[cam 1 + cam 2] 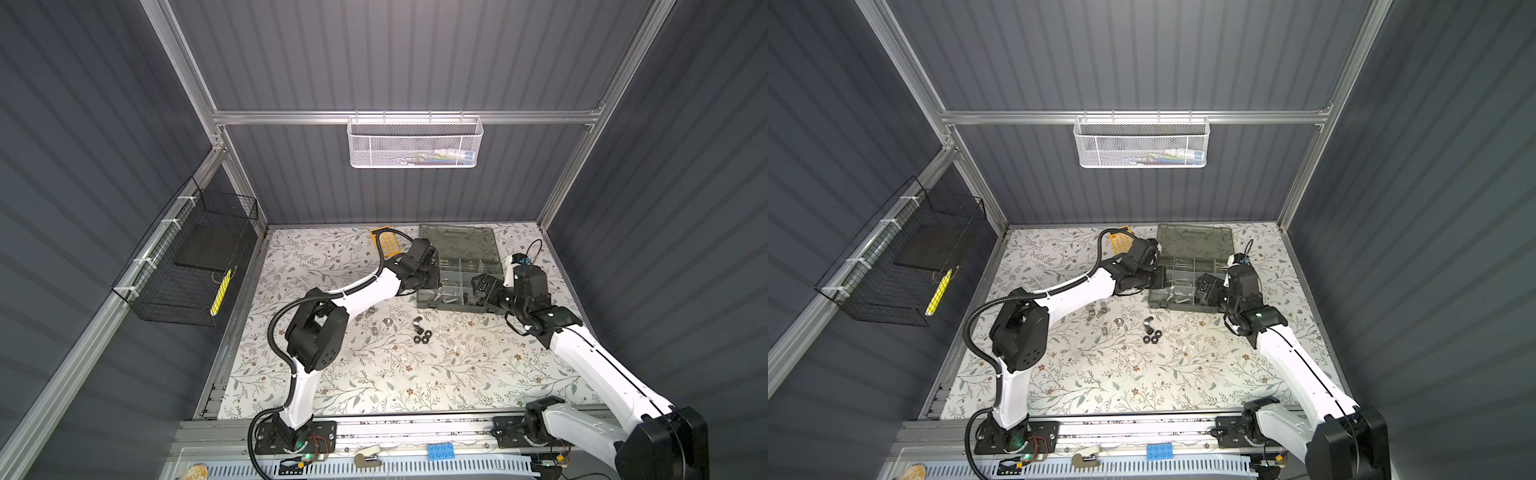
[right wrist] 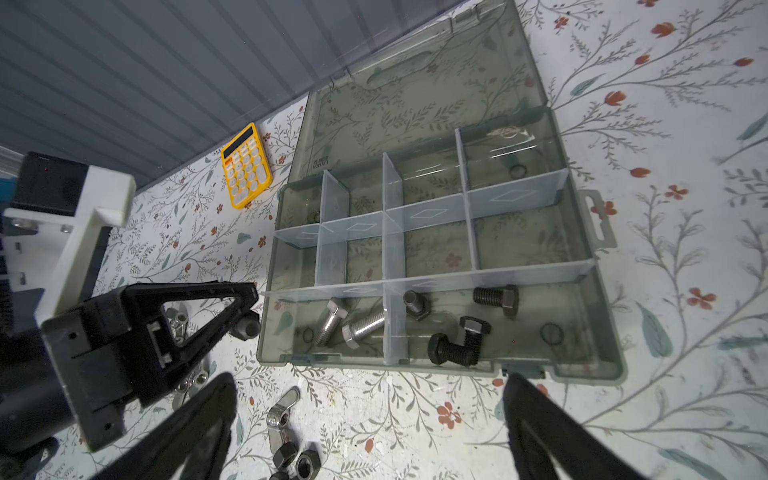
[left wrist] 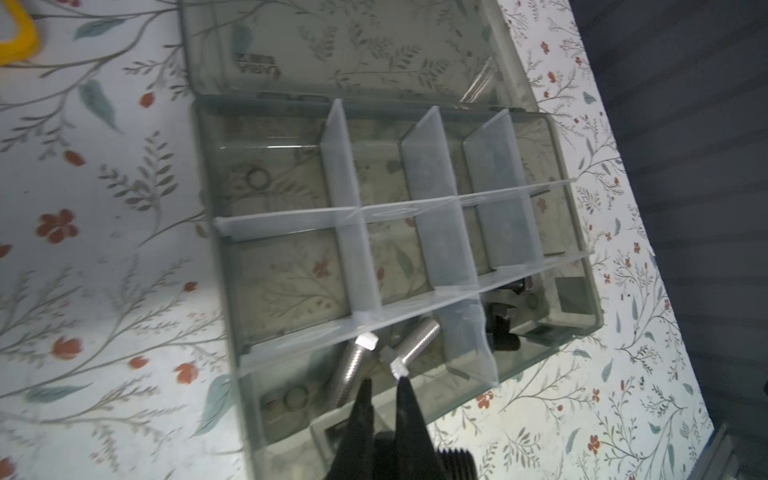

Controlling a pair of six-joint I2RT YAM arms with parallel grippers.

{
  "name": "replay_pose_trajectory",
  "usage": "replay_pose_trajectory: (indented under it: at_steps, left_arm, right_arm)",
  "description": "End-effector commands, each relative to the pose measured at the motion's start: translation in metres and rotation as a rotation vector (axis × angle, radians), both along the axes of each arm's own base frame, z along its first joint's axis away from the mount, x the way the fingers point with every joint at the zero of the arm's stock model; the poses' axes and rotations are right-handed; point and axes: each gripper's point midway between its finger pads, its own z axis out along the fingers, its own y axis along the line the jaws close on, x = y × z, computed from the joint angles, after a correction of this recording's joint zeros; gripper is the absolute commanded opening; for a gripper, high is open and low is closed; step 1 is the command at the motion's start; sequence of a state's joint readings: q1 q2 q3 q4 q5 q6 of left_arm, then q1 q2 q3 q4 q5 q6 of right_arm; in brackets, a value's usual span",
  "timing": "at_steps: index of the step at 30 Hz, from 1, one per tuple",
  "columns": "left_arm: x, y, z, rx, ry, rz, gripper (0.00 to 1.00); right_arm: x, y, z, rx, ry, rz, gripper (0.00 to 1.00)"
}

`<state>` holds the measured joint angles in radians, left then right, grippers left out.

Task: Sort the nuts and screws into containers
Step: 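Lower the black bolt into the nearest compartment and open the left gripper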

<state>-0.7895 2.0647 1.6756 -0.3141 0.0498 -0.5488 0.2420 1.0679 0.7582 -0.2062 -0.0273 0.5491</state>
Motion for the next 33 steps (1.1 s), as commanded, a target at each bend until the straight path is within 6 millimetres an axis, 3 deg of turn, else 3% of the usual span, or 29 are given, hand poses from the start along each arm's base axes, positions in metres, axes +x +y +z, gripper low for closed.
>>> replay_pose_trajectory:
  at_steps: [1,6,13,26,33]
  left_arm:
    - [-0.002,-0.027,0.010,-0.055,-0.003,-0.019,0.01]
    - [-0.009,-0.061,0.001,-0.076,-0.002,-0.063,0.01]
    - [-0.014,-0.090,-0.007,-0.107,-0.003,-0.088,0.01]
    - [-0.019,-0.110,-0.032,-0.103,0.024,-0.102,0.04]
    - [-0.018,-0.110,-0.045,-0.077,0.038,-0.103,0.09]
  right_arm:
    - [-0.003,-0.007,-0.005,0.033,0.016,-0.026,0.99]
    - [-0.006,-0.021,-0.010,0.054,0.019,-0.083,0.99]
    - [-0.010,-0.033,-0.006,0.057,-0.011,-0.120,0.99]
    - [-0.013,-0.046,-0.013,0.083,-0.028,-0.161,0.99]
    - [-0.015,-0.051,-0.016,0.095,-0.036,-0.179,0.99]
